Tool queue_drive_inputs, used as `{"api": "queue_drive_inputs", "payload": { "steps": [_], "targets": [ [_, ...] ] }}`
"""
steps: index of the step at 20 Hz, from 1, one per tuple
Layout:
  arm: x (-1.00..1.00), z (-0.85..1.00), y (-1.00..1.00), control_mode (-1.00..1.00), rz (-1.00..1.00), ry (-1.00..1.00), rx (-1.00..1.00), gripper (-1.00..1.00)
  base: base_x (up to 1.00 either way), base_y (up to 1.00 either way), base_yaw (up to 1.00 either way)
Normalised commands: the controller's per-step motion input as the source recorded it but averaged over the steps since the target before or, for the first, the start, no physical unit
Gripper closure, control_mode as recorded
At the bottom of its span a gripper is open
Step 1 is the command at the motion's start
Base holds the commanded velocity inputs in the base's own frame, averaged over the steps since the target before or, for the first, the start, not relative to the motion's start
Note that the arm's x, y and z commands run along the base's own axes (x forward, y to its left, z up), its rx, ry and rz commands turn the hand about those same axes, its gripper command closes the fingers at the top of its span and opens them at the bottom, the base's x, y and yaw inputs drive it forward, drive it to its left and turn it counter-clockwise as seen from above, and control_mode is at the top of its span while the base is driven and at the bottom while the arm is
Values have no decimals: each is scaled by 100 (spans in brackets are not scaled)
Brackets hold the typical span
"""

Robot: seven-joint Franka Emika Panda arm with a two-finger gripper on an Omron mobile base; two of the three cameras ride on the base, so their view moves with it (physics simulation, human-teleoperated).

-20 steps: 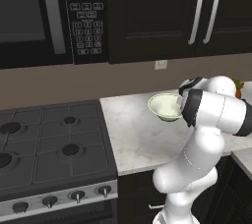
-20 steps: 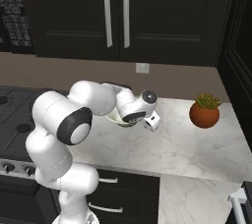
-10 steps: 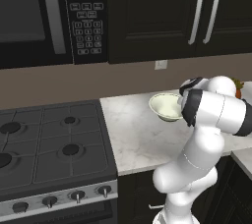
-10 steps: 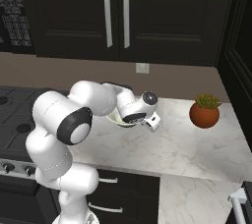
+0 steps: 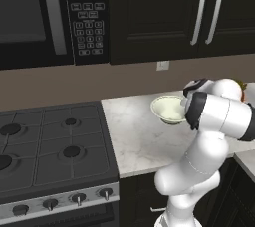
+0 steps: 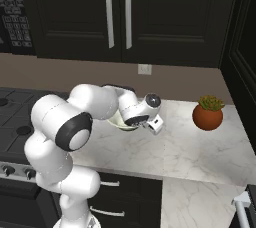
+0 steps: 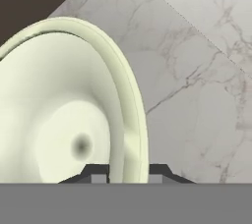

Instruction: Pick the cup and bowl from the counter and place them on the counter next to the sink.

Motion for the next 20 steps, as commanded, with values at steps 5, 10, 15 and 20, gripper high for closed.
{"api": "queue_drive_inputs", "payload": {
  "steps": [5, 10, 15, 20],
  "targets": [
    [-62, 8, -5, -100, -2, -1, 9, 100, 0, 0, 0],
    [-41, 29, 1, -100, -1, -10, 10, 100, 0, 0, 0],
    [-19, 41, 12, -100, -1, -12, 9, 100, 0, 0, 0],
    [-11, 37, 19, -100, 0, -9, 6, 100, 0, 0, 0]
  ]
}}
